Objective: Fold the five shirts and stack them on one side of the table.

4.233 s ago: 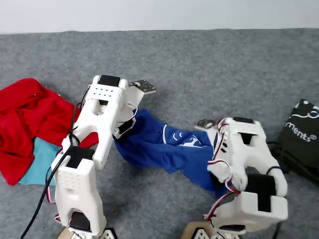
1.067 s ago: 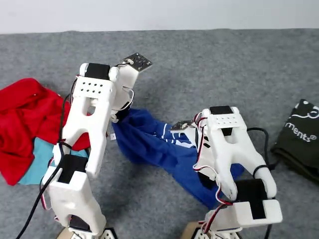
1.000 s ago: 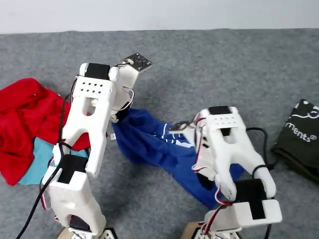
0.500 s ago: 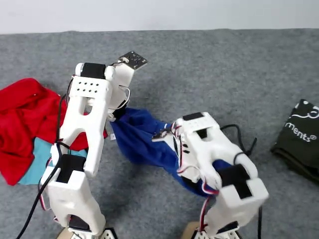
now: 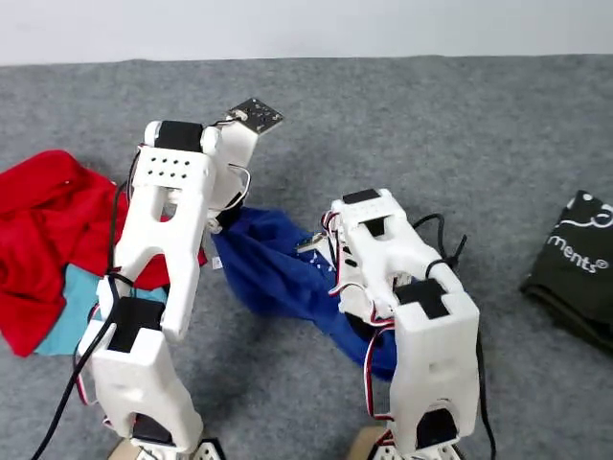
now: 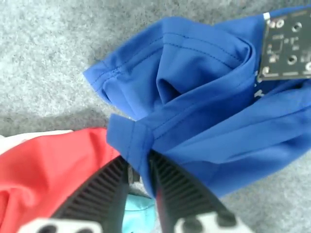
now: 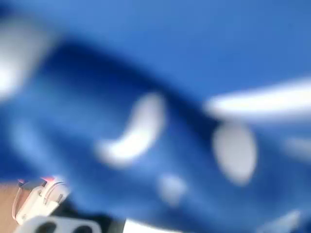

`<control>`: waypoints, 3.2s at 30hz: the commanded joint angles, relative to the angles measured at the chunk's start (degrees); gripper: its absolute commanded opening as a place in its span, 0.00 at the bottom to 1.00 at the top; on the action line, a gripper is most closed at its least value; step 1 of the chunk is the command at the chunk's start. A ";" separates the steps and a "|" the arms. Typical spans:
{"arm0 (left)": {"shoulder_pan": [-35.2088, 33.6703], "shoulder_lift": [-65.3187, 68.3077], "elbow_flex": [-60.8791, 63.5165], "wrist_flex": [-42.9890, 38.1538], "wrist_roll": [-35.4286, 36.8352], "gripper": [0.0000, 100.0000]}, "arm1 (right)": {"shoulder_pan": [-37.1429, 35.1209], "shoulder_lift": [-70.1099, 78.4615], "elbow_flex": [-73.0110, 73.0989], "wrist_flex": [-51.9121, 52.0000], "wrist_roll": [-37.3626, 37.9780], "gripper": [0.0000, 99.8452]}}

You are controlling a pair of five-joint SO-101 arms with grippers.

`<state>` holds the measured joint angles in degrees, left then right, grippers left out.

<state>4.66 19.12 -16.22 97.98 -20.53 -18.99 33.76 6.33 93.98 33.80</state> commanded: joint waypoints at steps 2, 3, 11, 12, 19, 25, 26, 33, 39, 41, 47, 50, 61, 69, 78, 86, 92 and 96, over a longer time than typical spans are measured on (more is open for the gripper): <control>-0.88 -0.70 -2.15 -0.53 -0.09 0.00 | -0.48 1.45 -1.41 -1.36 -0.09 0.01; -0.88 -0.70 -2.15 -0.53 -0.09 0.00 | -0.48 1.10 -1.41 -1.36 -0.09 0.01; -0.88 -0.70 -2.15 -0.53 -0.09 0.00 | -0.48 -10.51 -1.05 1.27 -0.18 0.01; -0.88 -0.79 -2.15 -0.53 -0.09 0.00 | -0.40 -12.53 -1.05 1.54 -0.18 0.01; -0.88 -0.79 -2.24 -0.53 -0.09 0.00 | 1.01 -24.92 -0.97 1.98 -2.11 0.01; -0.88 -0.79 -2.24 -0.44 -0.09 0.00 | 1.71 -35.30 9.05 -0.48 -3.34 0.01; -0.88 -0.79 -2.24 -0.44 -0.09 0.00 | 1.71 -37.76 11.87 -1.71 -3.60 0.01; -0.88 -0.79 -2.24 -0.44 -0.09 0.00 | 1.71 -49.71 27.60 -12.09 -3.78 0.01; -0.44 -0.79 -2.24 -0.70 0.00 0.00 | 3.38 -47.43 28.84 -18.68 -2.64 0.01; -0.44 -0.79 -2.24 -0.79 0.09 0.00 | 4.53 -46.11 28.84 -21.67 -1.32 0.01; -0.44 -0.79 -2.24 -0.53 0.09 0.00 | 4.35 -44.00 29.01 -16.84 0.35 0.19; -0.44 -0.79 -2.24 -0.53 0.09 0.00 | 4.09 -44.09 29.01 -13.14 0.35 0.32; -0.44 -0.79 -2.24 -0.53 0.18 0.00 | -0.13 -43.47 32.53 -14.29 0.35 0.33; -0.44 -0.79 -2.15 -0.53 0.18 0.00 | 0.57 -38.73 32.53 -20.26 0.79 0.34; -0.62 -0.79 -2.15 -0.53 0.18 0.00 | 0.48 -22.02 26.81 -21.49 0.70 0.35; -0.79 -0.79 -2.07 -0.44 0.18 0.00 | 1.36 -21.23 25.23 -23.25 0.44 0.03; -0.44 -0.79 -2.59 0.62 0.18 0.00 | 5.23 -28.35 25.23 -21.93 0.79 0.01; -0.44 -0.88 -6.81 2.46 0.26 0.00 | 6.90 -37.85 25.23 -17.54 2.37 0.01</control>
<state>4.66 19.12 -18.77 98.51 -20.79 -12.84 2.81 31.91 73.23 34.15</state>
